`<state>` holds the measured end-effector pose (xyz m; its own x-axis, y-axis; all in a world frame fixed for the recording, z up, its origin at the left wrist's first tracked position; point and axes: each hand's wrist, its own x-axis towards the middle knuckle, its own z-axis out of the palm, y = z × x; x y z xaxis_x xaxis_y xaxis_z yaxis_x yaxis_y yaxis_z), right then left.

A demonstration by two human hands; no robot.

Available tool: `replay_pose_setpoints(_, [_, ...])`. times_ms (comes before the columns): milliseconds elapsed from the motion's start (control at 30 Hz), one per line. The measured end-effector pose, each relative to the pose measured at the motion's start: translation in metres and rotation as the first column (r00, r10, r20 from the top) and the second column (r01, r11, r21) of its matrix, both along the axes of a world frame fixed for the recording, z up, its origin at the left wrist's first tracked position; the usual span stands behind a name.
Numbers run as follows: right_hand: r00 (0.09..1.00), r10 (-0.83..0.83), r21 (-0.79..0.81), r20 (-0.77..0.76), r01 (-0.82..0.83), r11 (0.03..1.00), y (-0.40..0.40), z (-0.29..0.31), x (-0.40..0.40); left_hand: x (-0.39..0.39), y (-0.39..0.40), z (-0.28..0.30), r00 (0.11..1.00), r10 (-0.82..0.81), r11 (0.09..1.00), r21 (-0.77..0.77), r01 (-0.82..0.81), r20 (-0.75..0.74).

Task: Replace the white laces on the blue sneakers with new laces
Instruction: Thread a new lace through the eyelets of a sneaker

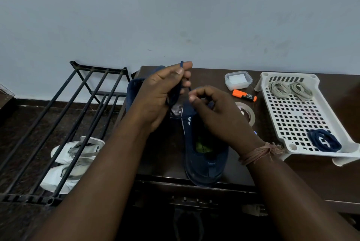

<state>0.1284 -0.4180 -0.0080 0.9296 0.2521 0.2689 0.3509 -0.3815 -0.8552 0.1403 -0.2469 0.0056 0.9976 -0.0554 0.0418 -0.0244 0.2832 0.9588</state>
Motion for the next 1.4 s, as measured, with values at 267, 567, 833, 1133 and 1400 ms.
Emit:
replay_pose_setpoints(267, [0.998, -0.021, 0.086, -0.057, 0.026, 0.996, 0.012, -0.007, -0.004, -0.013, -0.019, 0.011, 0.989, -0.131, 0.991, 0.039, 0.128, 0.072])
replay_pose_setpoints(567, [0.978, 0.163, 0.232, -0.134, -0.129, 0.964, 0.005, 0.001, -0.004, -0.013, -0.012, 0.018, 0.991, -0.032, 0.998, 0.066, 0.023, 0.131])
replay_pose_setpoints(833, [0.992, 0.036, 0.179, -0.122, -0.014, 0.984, -0.004, 0.004, 0.002, 0.001, -0.004, 0.006, 0.971, 0.234, 0.944, -0.226, -0.24, -0.055])
replay_pose_setpoints(1133, [0.931, -0.244, -0.045, -0.271, 0.241, 0.97, -0.036, -0.013, 0.02, 0.015, 0.012, -0.012, 0.875, 0.389, 0.854, -0.243, -0.46, -0.289])
replay_pose_setpoints(1400, [0.965, -0.153, -0.097, -0.213, 0.135, 0.986, -0.024, 0.0, 0.013, -0.007, -0.013, -0.019, 0.874, 0.283, 0.465, 0.741, -0.484, 0.394])
